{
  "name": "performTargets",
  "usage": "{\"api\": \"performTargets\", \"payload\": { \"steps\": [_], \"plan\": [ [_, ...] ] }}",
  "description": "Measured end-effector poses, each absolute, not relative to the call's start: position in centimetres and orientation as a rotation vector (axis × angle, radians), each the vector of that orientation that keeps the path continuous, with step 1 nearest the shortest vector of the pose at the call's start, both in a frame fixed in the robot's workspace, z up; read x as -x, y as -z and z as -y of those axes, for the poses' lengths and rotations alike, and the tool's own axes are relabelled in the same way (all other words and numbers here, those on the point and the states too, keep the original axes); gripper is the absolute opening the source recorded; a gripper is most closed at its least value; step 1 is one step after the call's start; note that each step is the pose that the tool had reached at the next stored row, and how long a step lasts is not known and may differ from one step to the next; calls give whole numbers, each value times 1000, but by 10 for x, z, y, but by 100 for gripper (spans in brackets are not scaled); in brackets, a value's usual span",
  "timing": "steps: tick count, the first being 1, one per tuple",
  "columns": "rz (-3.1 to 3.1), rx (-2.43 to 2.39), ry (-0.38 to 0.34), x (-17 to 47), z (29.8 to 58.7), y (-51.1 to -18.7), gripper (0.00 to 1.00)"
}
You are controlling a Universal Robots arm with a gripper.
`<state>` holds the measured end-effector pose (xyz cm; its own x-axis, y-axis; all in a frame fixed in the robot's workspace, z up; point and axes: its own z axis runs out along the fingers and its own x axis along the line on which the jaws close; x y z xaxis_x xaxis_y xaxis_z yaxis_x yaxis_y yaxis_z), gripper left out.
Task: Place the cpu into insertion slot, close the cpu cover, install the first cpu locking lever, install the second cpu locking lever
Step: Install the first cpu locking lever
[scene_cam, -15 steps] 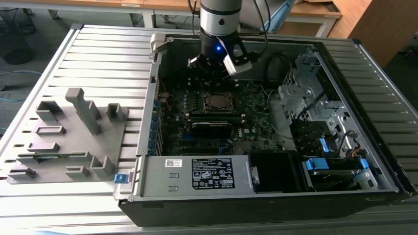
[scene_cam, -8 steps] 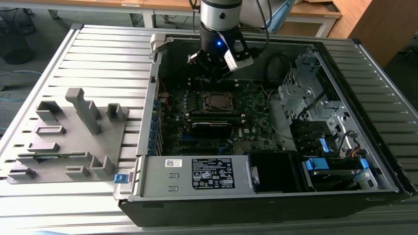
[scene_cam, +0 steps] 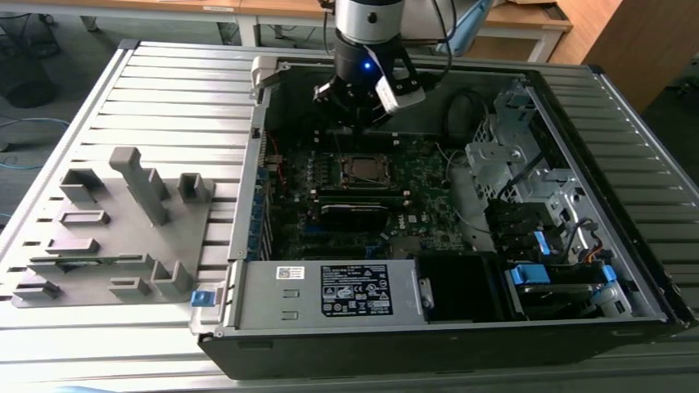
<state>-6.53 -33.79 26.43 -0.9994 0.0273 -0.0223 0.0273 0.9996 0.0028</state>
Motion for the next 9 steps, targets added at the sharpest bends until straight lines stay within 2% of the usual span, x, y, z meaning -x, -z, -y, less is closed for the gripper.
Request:
{"api": "performTargets", "payload": {
  "steps": [9],
  "plan": [
    [-3117, -43, -4, 94, 338, -264, 11]
  ]
}}
